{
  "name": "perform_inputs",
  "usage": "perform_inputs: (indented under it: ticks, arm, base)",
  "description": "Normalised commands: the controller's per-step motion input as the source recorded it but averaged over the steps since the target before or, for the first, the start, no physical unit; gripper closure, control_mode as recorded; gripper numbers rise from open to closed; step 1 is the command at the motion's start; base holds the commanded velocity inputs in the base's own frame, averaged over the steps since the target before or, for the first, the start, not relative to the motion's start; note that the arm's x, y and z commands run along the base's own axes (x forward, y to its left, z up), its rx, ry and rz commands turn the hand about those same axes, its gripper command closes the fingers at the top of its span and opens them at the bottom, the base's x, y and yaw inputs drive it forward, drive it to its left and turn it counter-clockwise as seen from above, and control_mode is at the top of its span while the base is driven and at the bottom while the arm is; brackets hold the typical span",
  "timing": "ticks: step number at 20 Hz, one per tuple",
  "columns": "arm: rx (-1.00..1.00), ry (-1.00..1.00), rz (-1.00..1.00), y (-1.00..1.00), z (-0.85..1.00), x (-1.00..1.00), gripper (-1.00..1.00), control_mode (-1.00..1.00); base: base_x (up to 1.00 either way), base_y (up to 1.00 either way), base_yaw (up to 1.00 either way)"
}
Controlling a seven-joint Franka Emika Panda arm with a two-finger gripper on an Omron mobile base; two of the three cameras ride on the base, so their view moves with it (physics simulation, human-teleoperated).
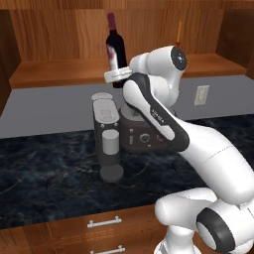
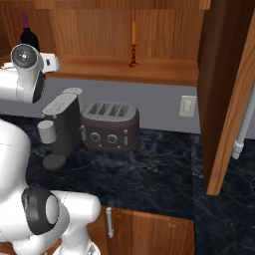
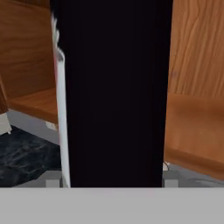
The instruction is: Get the candle and the wine from the cabinet and move them to the dining counter.
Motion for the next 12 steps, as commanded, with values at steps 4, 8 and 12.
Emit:
perform_inputs:
  ticks: [4,8,12]
  arm:
    - [0.0,0.0,0.0,-0.24,0.1,-0.56,1.0,-1.0]
    - [0.0,0.0,0.0,-0.27,0.07,-0.59,1.0,-1.0]
    - [0.0,0.0,0.04,-0.28,0.0,-0.64,1.0,-1.0]
  base:
    - [0.0,0.0,0.0]
    - [0.0,0.0,0.0]
    - [0.0,0.0,0.0]
